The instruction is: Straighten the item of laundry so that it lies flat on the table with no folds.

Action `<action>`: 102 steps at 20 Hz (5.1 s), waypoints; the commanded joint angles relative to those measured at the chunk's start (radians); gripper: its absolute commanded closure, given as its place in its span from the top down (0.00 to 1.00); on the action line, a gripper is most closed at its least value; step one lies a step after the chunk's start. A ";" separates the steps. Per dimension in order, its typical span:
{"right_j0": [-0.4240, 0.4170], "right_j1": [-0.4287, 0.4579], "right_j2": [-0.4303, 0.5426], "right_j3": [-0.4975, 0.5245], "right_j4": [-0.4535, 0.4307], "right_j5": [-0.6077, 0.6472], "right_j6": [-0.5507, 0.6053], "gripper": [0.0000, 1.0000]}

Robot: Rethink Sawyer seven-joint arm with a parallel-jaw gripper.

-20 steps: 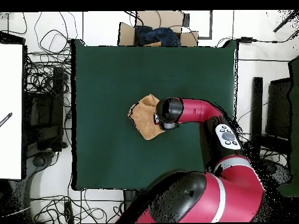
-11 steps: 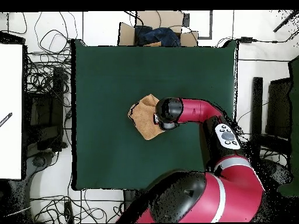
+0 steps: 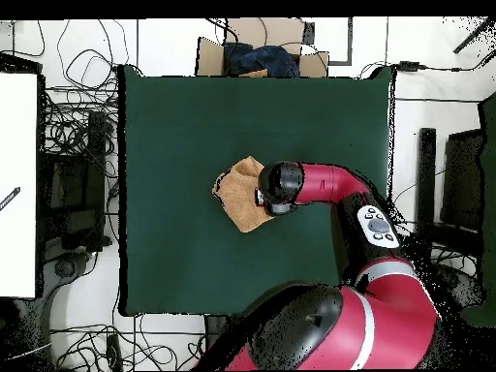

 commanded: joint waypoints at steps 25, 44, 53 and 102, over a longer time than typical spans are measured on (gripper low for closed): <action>-0.003 0.307 0.015 -0.064 -0.151 -0.374 0.034 0.00; -0.040 0.142 0.052 0.095 -0.088 -0.293 0.032 0.00; -0.037 -0.025 0.046 0.193 -0.060 -0.254 0.043 0.00; -0.340 -0.334 0.346 0.070 0.009 0.413 -0.347 0.00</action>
